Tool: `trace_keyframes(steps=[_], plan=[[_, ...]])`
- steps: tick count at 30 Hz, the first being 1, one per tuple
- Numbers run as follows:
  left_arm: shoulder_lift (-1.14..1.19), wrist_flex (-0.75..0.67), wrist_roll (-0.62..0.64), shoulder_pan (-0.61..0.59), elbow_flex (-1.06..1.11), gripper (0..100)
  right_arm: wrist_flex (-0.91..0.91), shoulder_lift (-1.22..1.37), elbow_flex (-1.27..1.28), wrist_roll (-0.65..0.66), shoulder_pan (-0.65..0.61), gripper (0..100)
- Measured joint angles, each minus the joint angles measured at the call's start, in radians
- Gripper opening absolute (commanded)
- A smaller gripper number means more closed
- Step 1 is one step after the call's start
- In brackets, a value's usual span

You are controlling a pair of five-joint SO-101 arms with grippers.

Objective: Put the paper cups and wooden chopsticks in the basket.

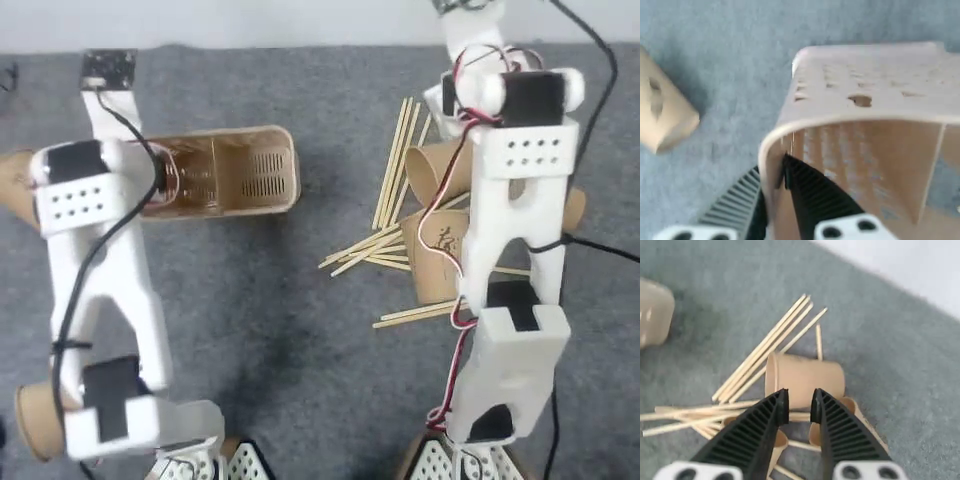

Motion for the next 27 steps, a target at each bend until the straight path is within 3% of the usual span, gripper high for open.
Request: trace_keyframes(steps=[5,9,14,18,27], plan=[[0.055,0.02,0.0,0.0,-0.086,1,0.0,0.0,0.025,0.034,-0.023,9.7],[0.083,0.032,0.0,0.003,-0.172,1,-0.008,0.002,0.025,0.046,-0.146,9.7],[0.095,0.034,0.02,0.005,-0.252,13,-0.074,0.002,0.025,0.048,-0.276,9.7],[0.095,-0.02,0.028,-0.003,-0.27,19,-0.109,0.002,0.025,0.048,-0.275,9.7],[0.16,-0.15,0.037,-0.023,-0.273,19,-0.117,0.002,0.025,0.048,-0.267,9.7]])
